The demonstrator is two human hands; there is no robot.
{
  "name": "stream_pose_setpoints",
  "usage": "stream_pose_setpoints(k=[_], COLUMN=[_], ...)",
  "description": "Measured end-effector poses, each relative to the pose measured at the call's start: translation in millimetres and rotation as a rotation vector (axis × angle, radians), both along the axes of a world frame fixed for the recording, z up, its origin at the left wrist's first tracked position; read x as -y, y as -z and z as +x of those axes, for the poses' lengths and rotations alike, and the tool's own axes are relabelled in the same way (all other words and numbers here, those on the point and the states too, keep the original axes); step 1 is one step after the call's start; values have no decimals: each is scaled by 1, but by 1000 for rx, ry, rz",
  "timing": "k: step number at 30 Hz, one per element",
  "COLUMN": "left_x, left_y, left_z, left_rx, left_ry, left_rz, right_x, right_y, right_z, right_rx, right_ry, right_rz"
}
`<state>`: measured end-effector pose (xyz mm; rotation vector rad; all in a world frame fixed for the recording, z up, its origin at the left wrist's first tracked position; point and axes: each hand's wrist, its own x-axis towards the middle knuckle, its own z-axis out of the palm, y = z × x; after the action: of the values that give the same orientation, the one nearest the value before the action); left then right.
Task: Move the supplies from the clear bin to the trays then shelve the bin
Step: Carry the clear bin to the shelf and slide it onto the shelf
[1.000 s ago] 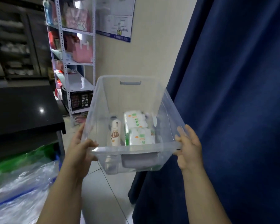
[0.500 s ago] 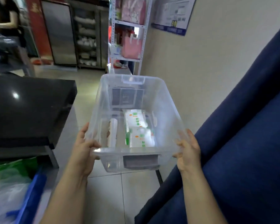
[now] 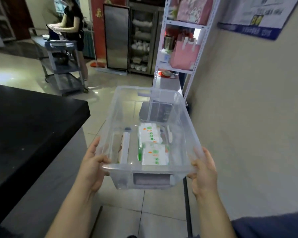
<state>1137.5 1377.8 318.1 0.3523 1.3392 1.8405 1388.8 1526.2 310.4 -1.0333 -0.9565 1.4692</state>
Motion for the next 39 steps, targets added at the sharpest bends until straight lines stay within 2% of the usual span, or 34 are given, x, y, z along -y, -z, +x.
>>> stream_pose_setpoints(k=[5, 13, 18, 24, 31, 36, 39], left_x=[-120, -272, -369, -486, -573, -622, -666], left_y=[-3, -8, 12, 23, 9, 26, 39], left_z=[-71, -174, -236, -330, -451, -556, -631], left_rx=[45, 35, 111, 122, 97, 90, 84], left_ry=[-9, -42, -225, -318, -458, -354, -299], left_rz=[-30, -7, -78, -135, -104, -42, -84], right_x=[-117, -274, -382, -524, -658, -725, -766], right_y=[-7, -20, -1, 21, 12, 38, 56], right_z=[-69, -171, -244, -363, -516, -631, -706], right_rx=[30, -17, -48, -107, -34, 94, 85], right_ry=[-16, -112, -192, -251, -392, -457, -463], right_rz=[-33, 54, -48, -124, -73, -7, -51])
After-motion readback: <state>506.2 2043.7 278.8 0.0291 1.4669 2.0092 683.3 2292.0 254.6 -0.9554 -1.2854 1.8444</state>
